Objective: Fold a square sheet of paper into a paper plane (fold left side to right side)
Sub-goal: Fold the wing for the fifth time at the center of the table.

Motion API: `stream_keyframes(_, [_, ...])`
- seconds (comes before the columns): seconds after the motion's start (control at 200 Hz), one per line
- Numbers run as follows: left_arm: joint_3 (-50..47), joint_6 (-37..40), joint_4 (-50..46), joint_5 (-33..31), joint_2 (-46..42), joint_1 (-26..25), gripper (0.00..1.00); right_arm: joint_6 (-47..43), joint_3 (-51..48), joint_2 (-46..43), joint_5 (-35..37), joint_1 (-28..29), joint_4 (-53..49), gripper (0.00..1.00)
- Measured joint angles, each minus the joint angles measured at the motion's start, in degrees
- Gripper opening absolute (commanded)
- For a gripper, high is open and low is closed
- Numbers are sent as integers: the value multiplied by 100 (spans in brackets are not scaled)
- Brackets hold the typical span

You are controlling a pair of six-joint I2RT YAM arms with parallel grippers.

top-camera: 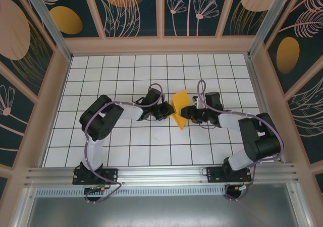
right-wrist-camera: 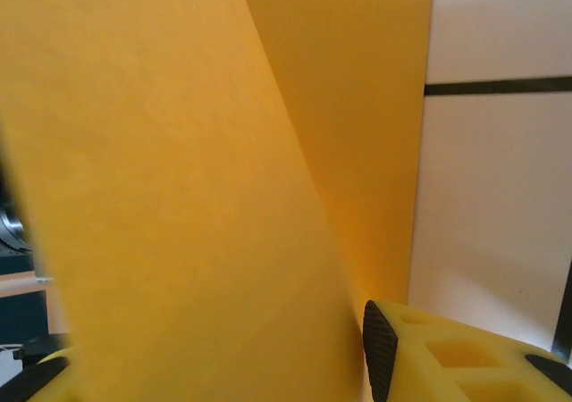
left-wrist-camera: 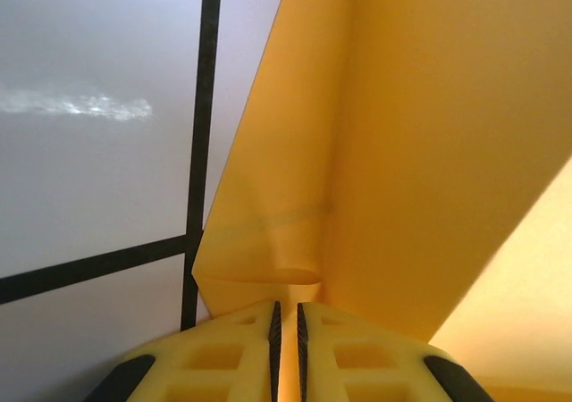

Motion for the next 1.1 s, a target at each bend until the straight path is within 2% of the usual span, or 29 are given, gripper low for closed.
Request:
stream_keyframes(0.596, [-26, -46, 52, -35, 11, 0, 15, 13, 286, 518, 20, 341, -380, 39])
stream_keyframes(0.811, [-26, -44, 55, -33, 13, 0, 15, 24, 411, 603, 26, 463, -533, 31])
stream_keyframes(1.096, [-26, -44, 52, -35, 13, 0, 15, 33, 592, 791, 168, 555, -732, 31])
